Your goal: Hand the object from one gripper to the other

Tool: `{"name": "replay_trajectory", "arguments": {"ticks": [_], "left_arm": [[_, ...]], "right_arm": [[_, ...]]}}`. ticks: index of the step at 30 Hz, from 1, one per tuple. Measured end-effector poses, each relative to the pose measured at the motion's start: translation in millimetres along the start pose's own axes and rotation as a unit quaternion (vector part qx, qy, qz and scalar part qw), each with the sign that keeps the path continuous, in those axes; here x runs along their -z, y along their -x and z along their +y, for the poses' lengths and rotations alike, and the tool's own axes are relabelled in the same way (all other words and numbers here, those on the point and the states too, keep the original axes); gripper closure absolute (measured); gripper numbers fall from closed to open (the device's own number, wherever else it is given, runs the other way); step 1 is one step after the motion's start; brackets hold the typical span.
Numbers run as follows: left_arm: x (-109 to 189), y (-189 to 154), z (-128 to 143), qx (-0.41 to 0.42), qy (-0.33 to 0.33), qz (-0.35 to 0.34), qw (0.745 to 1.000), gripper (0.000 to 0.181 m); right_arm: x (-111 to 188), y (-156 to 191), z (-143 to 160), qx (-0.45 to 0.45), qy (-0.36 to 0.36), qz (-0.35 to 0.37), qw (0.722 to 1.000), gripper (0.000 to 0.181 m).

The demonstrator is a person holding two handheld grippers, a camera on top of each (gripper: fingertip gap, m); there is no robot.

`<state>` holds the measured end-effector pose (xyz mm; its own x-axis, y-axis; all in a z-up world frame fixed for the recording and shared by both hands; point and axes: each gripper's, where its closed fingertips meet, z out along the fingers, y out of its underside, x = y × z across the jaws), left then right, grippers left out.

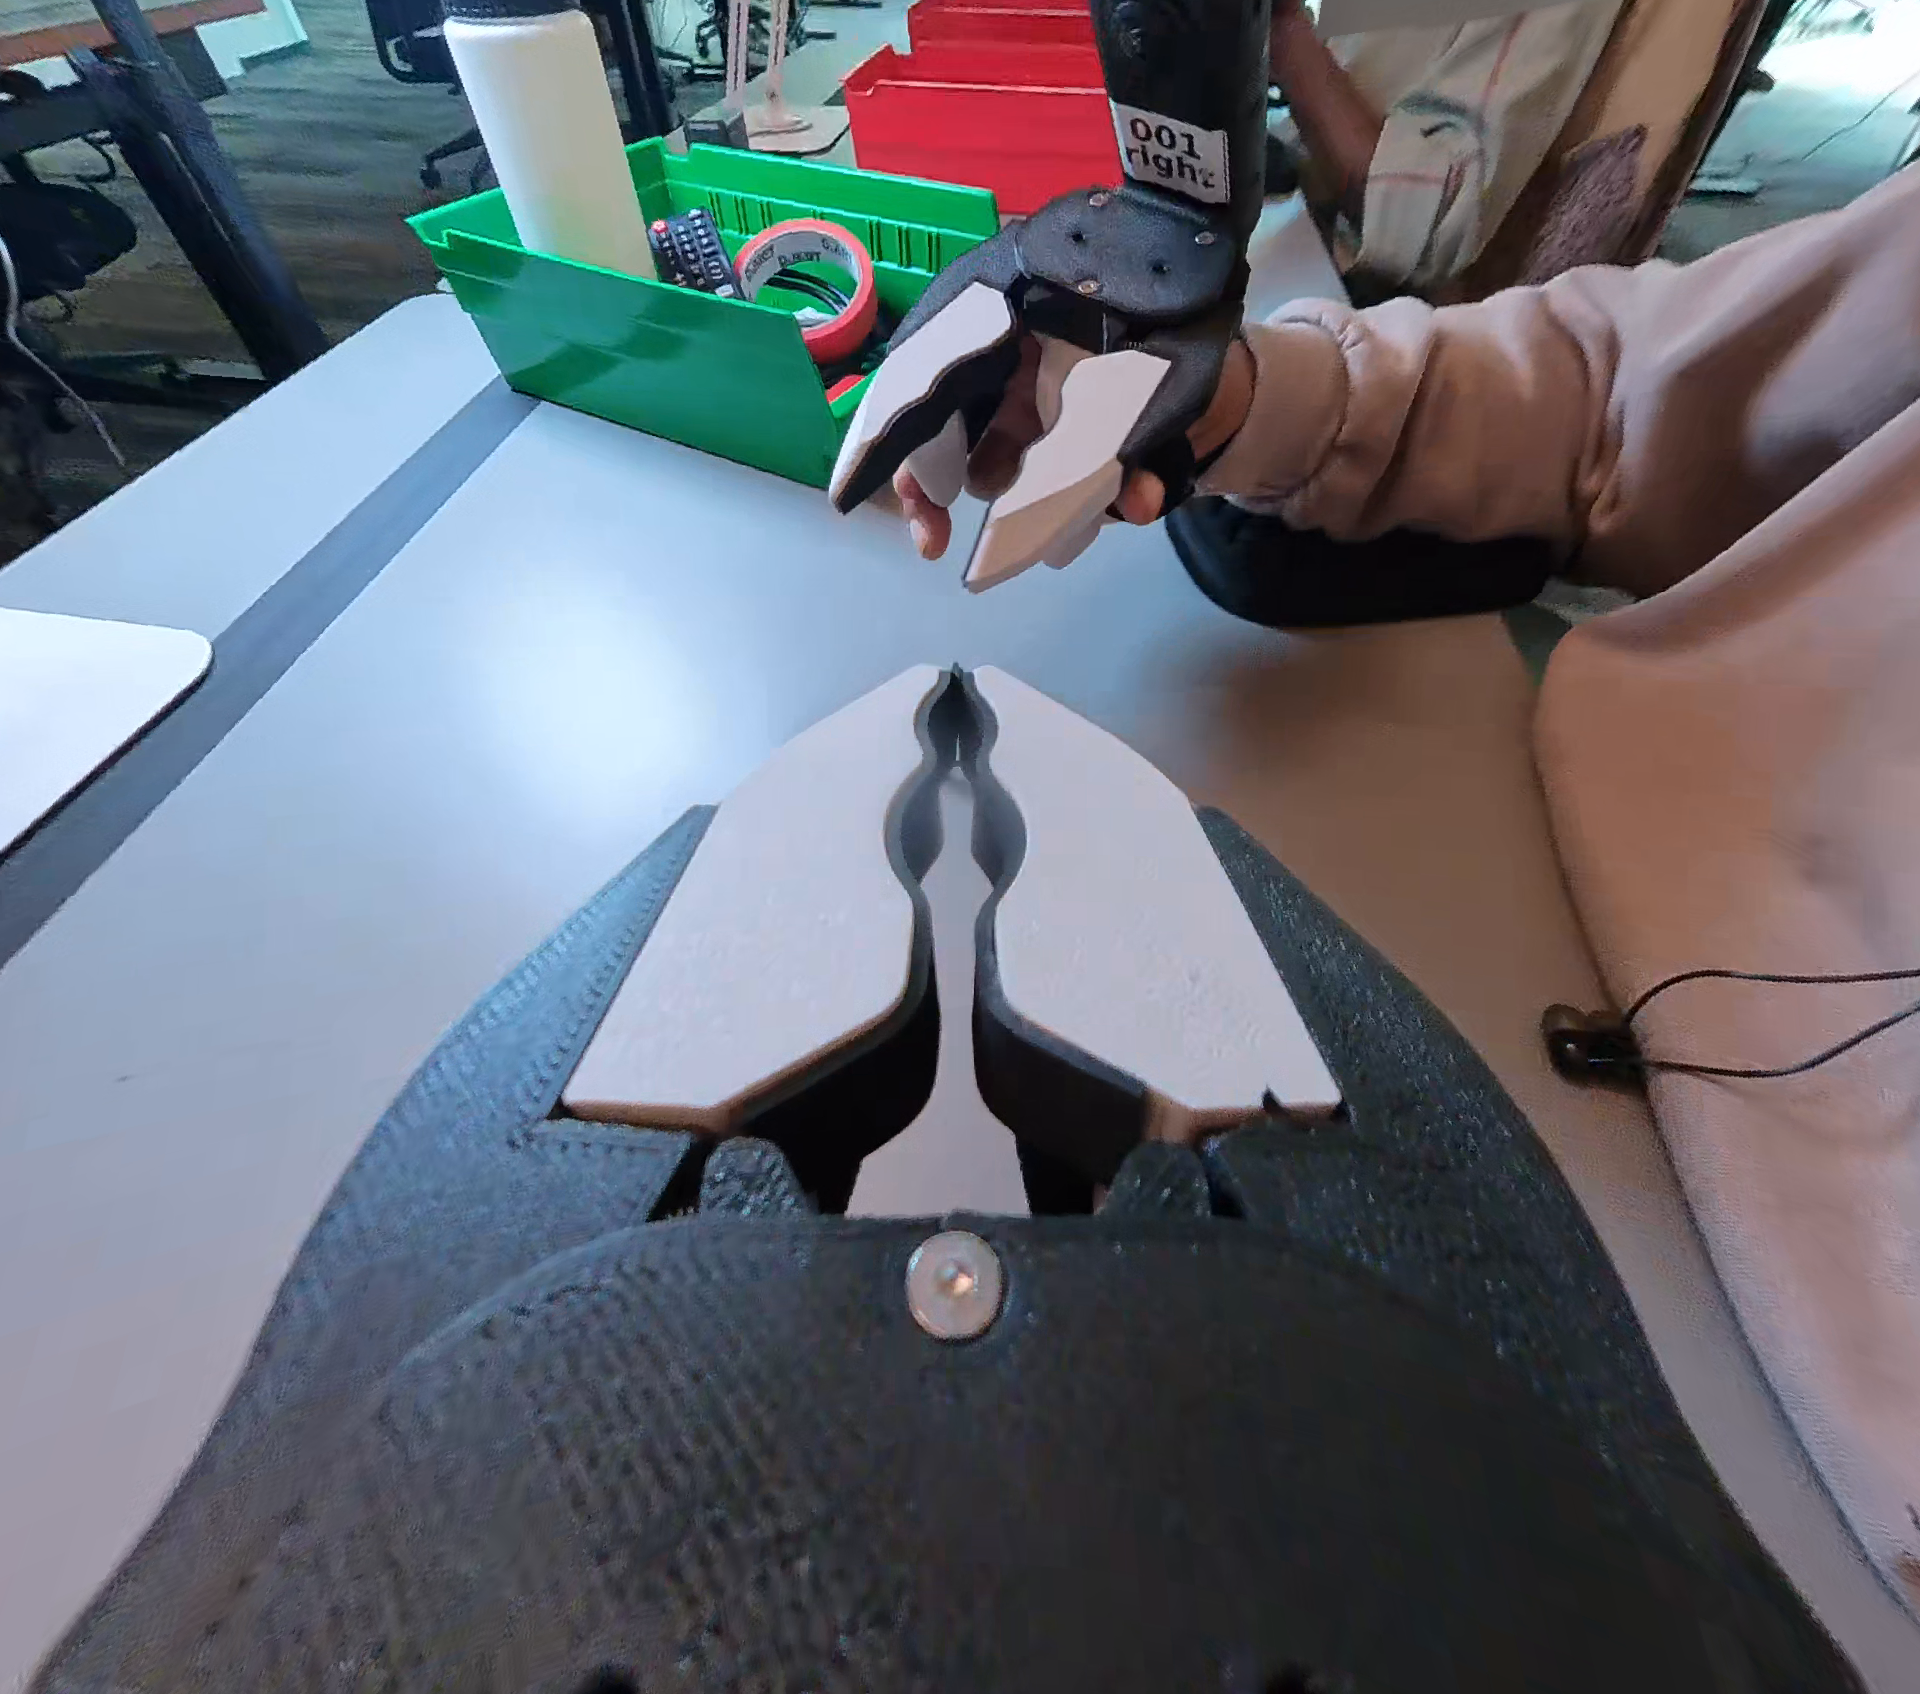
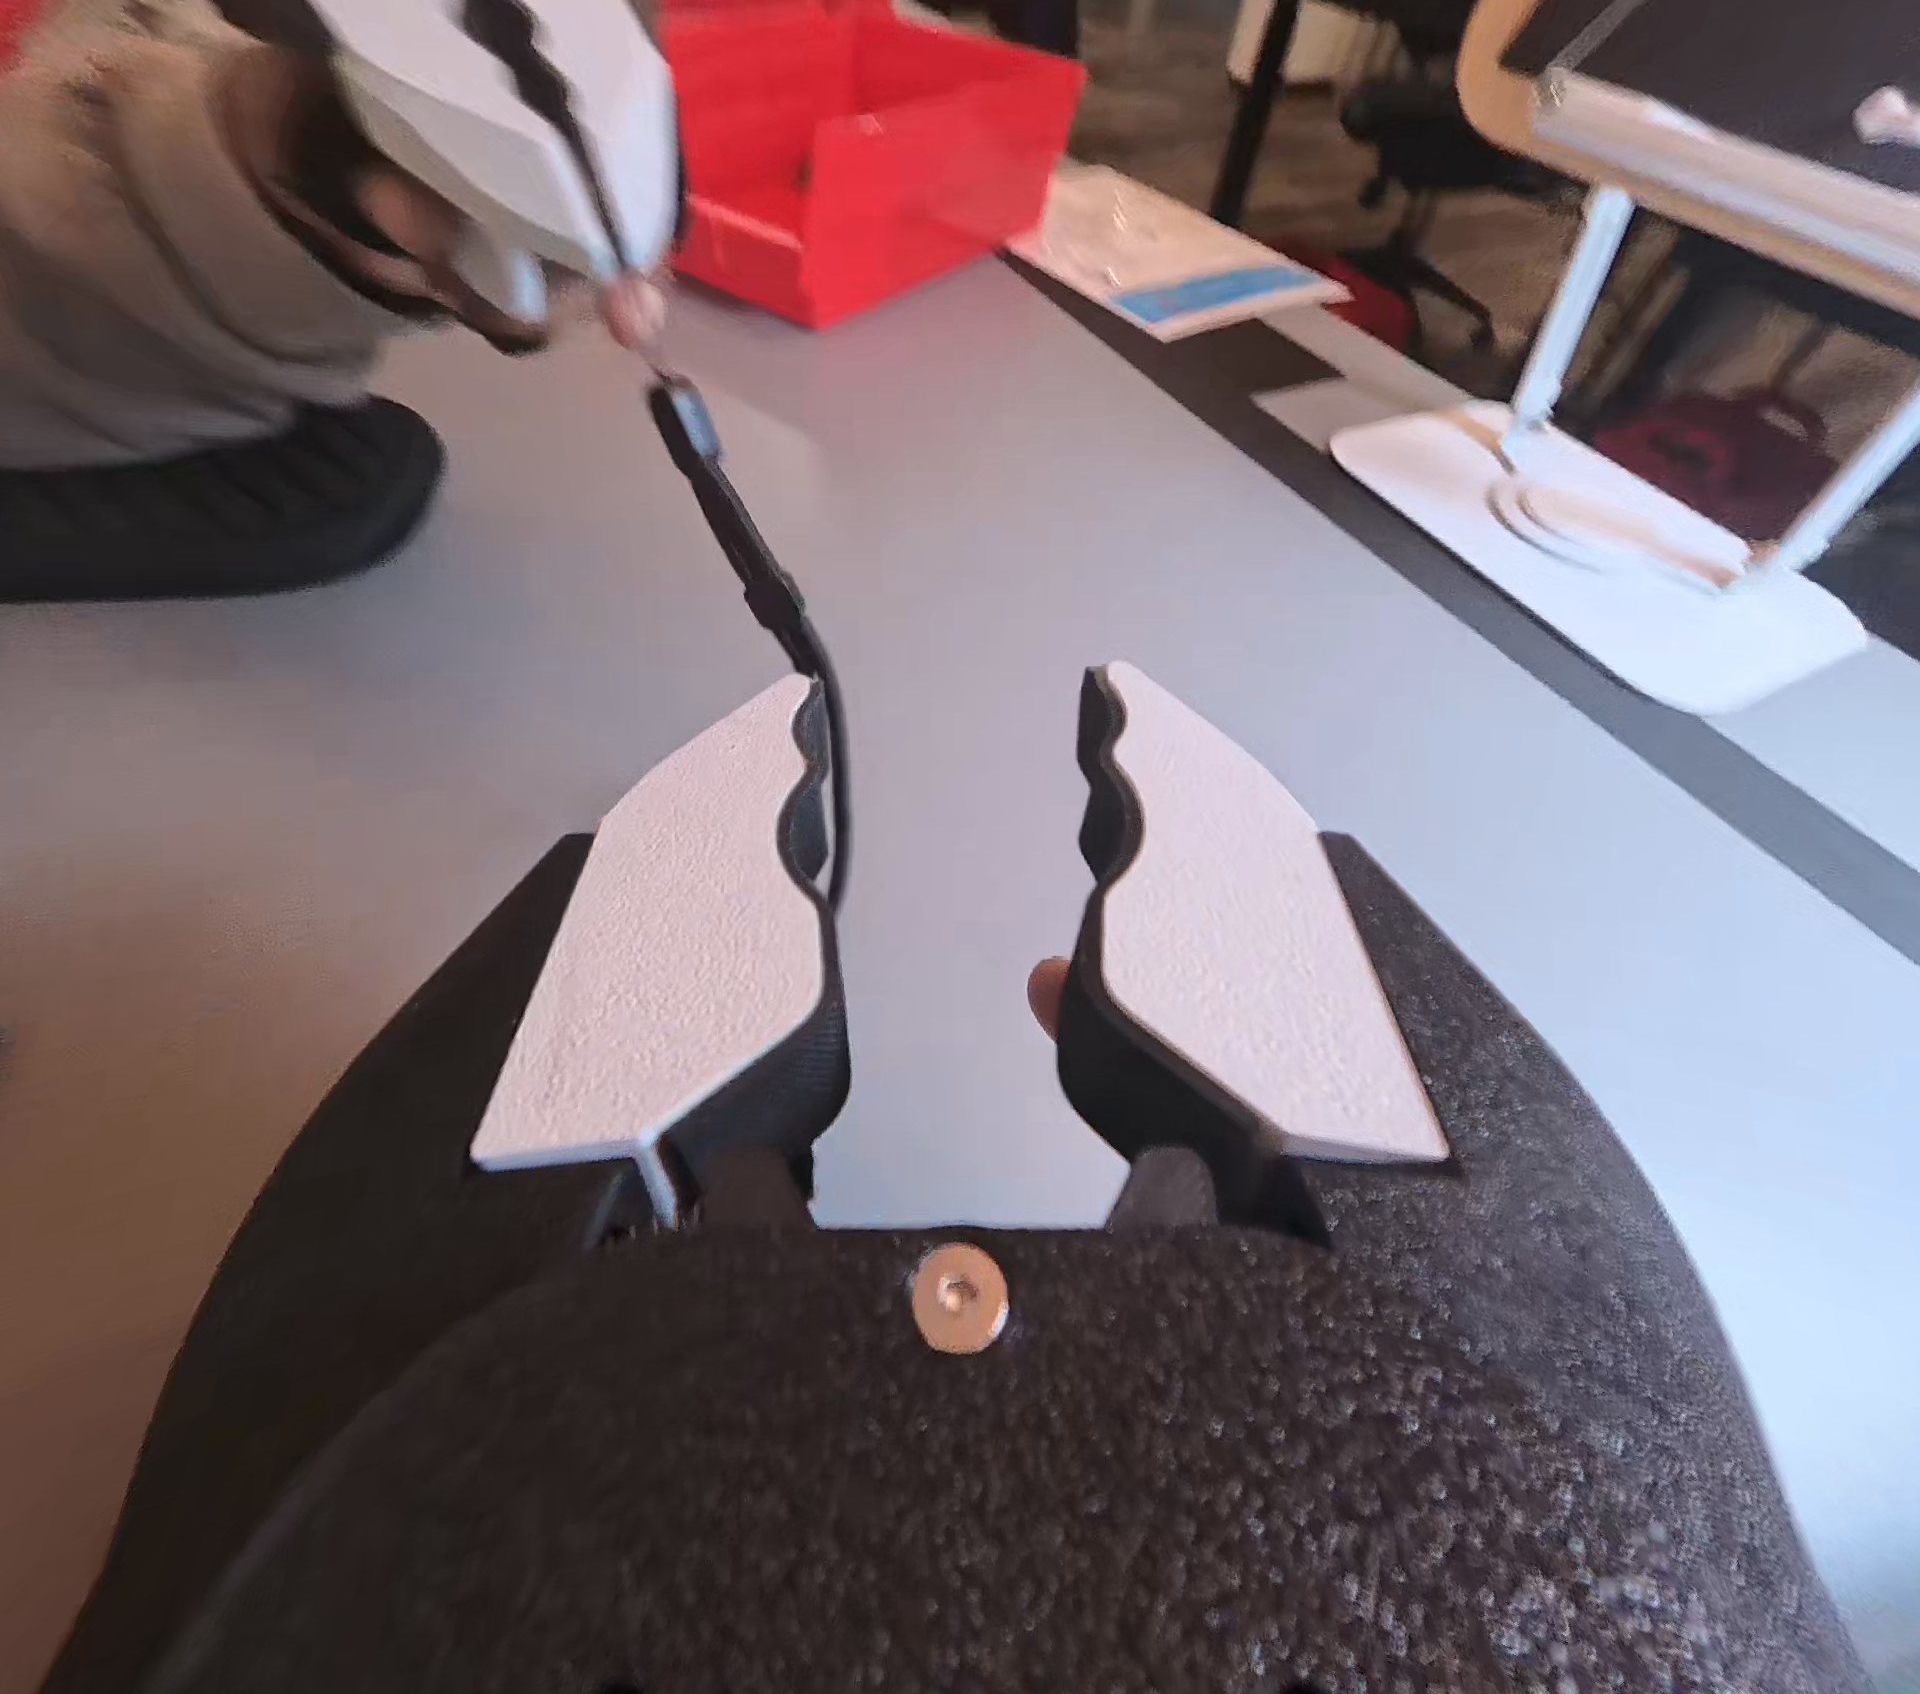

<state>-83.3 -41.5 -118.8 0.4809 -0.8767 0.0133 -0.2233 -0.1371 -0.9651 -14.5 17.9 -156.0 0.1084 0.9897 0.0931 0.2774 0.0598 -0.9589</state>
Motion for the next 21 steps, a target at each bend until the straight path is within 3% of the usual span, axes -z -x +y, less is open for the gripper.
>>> {"name": "replay_trajectory", "arguments": {"ticks": [1,6,11,16,21], "left_arm": [[0.3,0.5,-0.3,0.009,-0.004,0.005,1.000,0.181],[-5.8,-3.6,-1.2,0.030,-0.017,0.020,0.999,0.181],[-15.6,-11.5,-6.1,0.033,-0.034,0.021,0.999,0.181],[-25.8,-22.6,-9.9,0.030,-0.041,0.029,0.998,0.181],[-32.7,-35.1,-11.6,0.024,-0.041,0.046,0.998,0.181]], "right_arm": [[1.3,7.5,-7.1,0.005,-0.020,-0.017,1.000,0.135],[-3.6,44.1,-16.6,0.055,-0.040,-0.060,0.996,0.136],[-13.6,69.6,-16.3,0.019,-0.033,-0.091,0.995,0.142],[-17.6,66.9,-22.2,-0.005,-0.032,-0.044,0.999,0.145],[-22.4,66.4,-11.4,0.042,-0.011,-0.025,0.999,0.150]]}}
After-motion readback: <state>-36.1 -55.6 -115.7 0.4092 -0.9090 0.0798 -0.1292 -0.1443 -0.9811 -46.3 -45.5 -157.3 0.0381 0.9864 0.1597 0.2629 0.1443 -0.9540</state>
